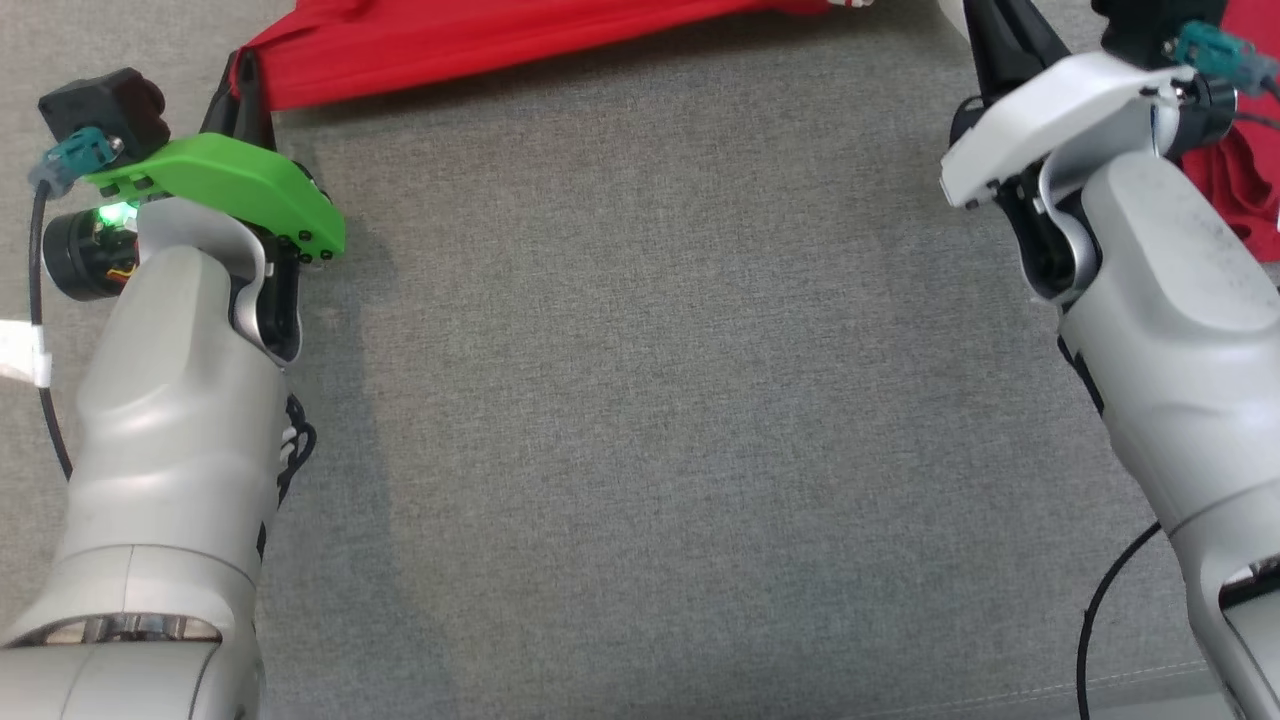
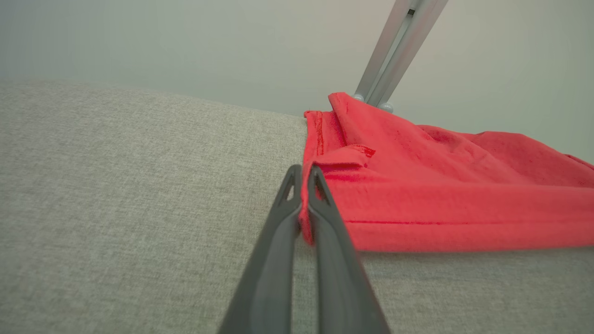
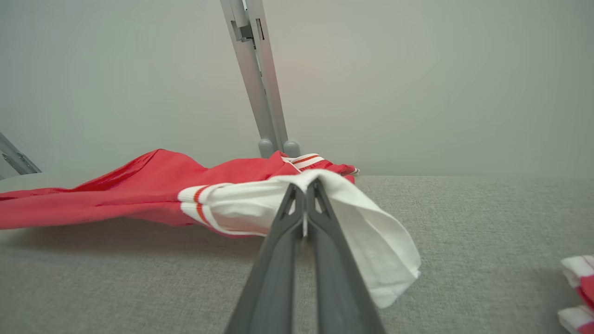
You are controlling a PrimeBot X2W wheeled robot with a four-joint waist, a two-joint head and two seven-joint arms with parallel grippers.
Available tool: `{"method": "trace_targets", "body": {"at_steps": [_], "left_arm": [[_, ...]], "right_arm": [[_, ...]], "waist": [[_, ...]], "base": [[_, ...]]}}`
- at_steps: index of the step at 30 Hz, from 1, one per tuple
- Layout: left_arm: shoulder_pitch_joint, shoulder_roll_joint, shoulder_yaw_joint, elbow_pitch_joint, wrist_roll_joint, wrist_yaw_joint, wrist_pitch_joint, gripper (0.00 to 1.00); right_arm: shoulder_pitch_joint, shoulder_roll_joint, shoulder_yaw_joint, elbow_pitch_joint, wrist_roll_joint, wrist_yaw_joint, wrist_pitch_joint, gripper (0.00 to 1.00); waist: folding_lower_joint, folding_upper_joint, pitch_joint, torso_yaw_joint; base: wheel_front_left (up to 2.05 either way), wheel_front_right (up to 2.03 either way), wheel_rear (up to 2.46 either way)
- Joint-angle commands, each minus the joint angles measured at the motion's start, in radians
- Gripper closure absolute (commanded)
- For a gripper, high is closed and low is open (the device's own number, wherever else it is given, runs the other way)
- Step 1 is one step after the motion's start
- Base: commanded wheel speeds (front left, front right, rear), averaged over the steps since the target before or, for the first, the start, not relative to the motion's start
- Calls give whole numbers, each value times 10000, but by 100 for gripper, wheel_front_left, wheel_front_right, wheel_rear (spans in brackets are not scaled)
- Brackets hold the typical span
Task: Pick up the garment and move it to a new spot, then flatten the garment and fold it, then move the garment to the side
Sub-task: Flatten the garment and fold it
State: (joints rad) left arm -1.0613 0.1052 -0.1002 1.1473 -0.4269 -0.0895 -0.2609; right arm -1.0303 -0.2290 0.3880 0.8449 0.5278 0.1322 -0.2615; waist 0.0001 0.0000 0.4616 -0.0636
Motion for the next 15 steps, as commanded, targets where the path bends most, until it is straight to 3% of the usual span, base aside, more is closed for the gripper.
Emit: {"method": "trace_targets", "body": {"at_steps": [1, 10, 15], "left_arm": [[487, 141, 136, -442, 99, 66, -44, 100], [4888, -201, 1160, -4535, 677, -51, -43, 100], [7230, -338, 1384, -6206, 972, -86, -47, 100]], "right_arm": [[543, -163, -162, -276, -22, -30, -39, 100], [4880, -436, -1335, -3424, -703, -36, -43, 100], [7714, 1, -2338, -5221, -1269, -37, -44, 100]], "waist": [[-1, 0, -233, 52], [-1, 0, -1288, 293], [-1, 0, -1801, 439]], "base": [[0, 0, 0], [0, 0, 0], [0, 0, 0]]}}
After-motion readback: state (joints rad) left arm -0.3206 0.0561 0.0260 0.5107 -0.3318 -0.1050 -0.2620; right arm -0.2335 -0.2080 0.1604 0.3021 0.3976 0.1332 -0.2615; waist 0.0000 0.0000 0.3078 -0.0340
